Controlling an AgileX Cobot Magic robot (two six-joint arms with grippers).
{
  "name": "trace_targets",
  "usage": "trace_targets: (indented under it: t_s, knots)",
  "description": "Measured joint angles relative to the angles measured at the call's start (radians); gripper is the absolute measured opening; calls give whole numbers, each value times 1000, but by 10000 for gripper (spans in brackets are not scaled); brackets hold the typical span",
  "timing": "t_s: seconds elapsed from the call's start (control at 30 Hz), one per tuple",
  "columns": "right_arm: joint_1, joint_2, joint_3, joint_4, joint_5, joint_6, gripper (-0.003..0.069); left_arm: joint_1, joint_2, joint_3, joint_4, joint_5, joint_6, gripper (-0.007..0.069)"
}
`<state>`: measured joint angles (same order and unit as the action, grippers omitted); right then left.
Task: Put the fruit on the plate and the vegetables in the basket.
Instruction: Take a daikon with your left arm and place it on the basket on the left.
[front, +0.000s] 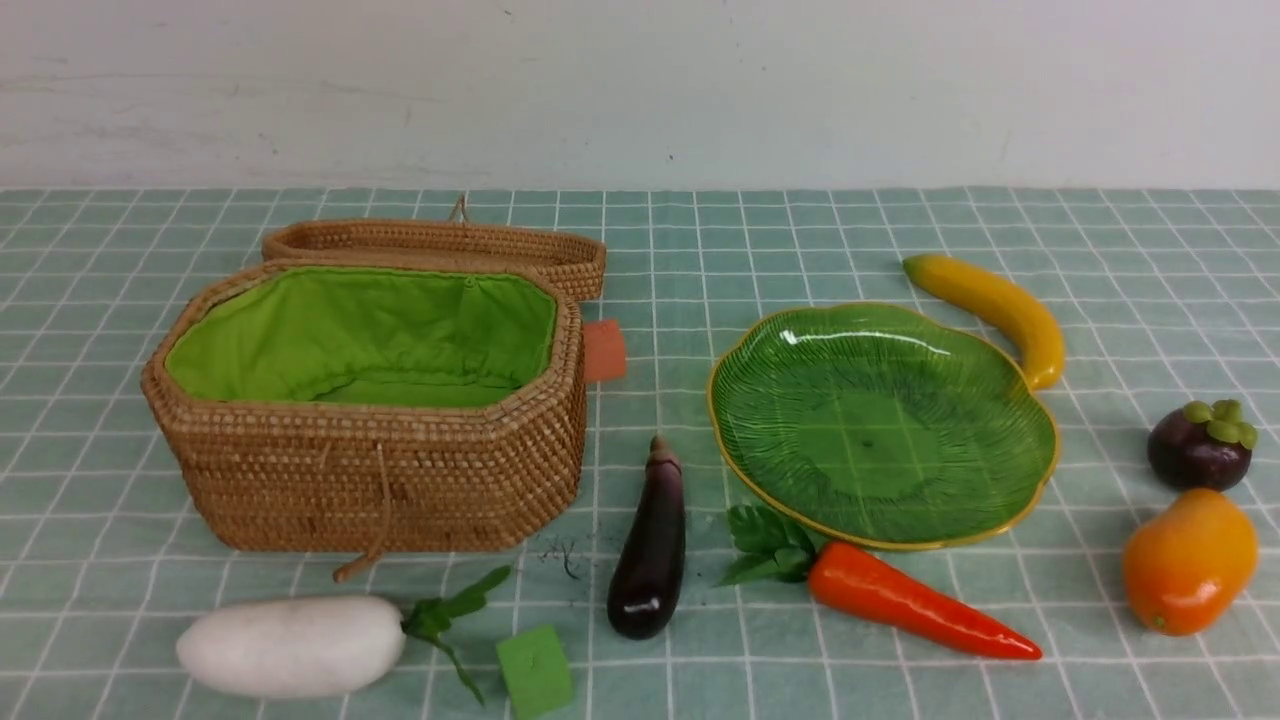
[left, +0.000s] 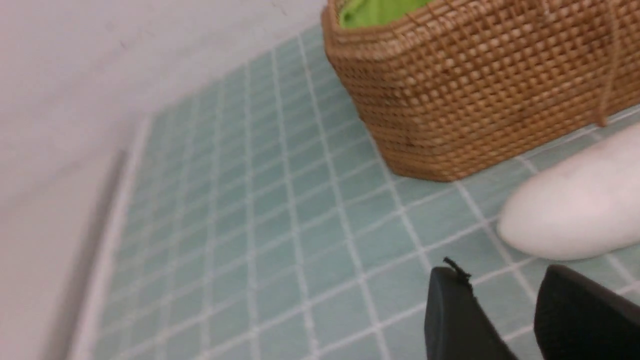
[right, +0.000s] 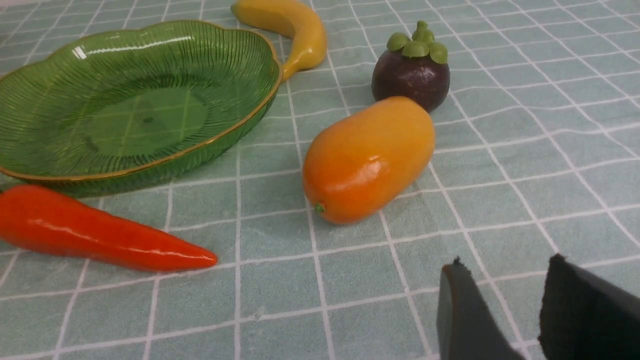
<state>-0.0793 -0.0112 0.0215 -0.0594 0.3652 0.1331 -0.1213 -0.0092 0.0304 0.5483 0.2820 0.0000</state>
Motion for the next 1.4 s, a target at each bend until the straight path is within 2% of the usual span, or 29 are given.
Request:
trace_targets:
  t_s: [0.03, 0.07, 0.3, 0.53, 0.7, 1.07, 1.2, 1.37, 1.4]
  knots:
    - [0, 0, 0, 0, 0, 0, 240, 0, 0, 0, 22, -1, 7, 239]
    - [0, 0, 0, 0, 0, 0, 240, 0, 0, 0, 94, -8, 12, 239]
    - [0, 0, 0, 0, 0, 0, 240, 0, 0, 0, 267, -67, 16, 239]
    - [0, 0, 0, 0, 0, 0, 240, 0, 0, 0, 502, -253, 18, 239]
    - [0, 0, 0, 0, 0, 0, 240, 0, 0, 0, 596, -349, 19, 239]
    - [0, 0, 0, 0, 0, 0, 240, 0, 0, 0, 622, -367, 17, 239]
    - [0, 0, 0, 0, 0, 0, 240, 0, 0, 0, 622, -310, -36, 239]
    - [0, 0, 0, 0, 0, 0, 240, 0, 0, 0, 577, -211, -218, 239]
    - [0, 0, 0, 0, 0, 0, 240, 0, 0, 0, 544, -200, -299, 239]
